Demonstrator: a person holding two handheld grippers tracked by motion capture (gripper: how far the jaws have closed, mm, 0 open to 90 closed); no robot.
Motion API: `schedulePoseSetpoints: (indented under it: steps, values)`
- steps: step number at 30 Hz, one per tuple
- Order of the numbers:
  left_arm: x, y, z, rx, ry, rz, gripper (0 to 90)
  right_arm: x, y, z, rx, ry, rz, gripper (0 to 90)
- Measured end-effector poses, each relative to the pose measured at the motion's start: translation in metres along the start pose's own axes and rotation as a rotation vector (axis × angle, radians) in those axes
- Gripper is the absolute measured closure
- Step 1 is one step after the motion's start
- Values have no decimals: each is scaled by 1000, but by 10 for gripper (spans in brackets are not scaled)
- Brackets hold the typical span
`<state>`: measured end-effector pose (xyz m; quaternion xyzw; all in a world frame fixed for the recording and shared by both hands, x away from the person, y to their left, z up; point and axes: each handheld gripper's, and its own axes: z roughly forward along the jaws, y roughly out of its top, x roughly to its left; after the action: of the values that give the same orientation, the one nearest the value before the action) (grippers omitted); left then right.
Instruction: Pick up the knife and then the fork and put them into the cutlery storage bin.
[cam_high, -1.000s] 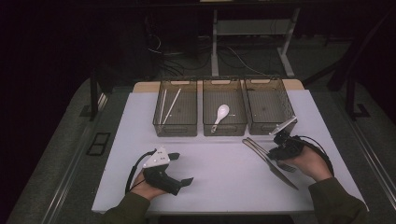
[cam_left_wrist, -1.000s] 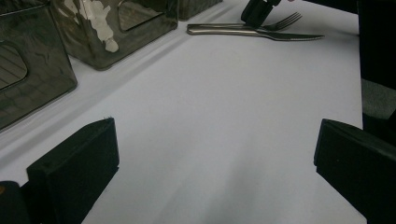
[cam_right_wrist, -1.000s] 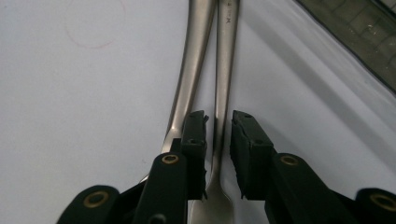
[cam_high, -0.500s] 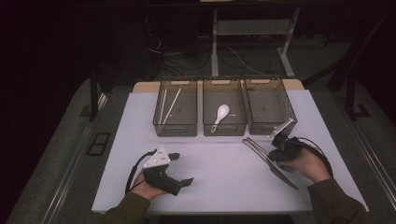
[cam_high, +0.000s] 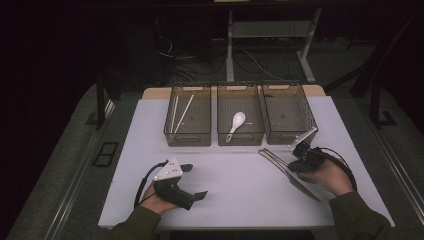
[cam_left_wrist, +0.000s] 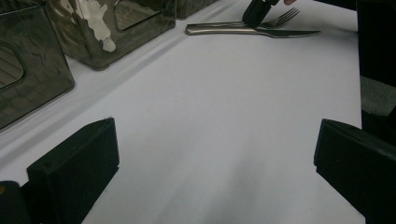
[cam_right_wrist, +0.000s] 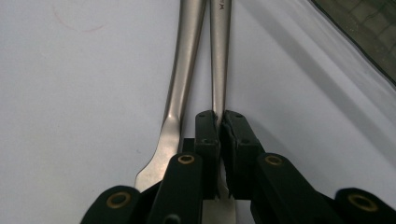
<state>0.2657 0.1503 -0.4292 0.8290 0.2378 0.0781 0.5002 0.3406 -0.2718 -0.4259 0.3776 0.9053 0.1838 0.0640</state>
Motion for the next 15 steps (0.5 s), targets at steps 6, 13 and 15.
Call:
schedulePoseSetpoints:
  steps: [6,13,15]
  values:
    - [0,0,0,0,-1,-2,0,-8,-8,-5,-23,28,22,847]
    - [-1,0,0,1,0,1,0,-17,-17,-13,-77,73,68,847]
    - [-1,0,0,1,0,2,0,-19,-19,-15,-86,77,75,848]
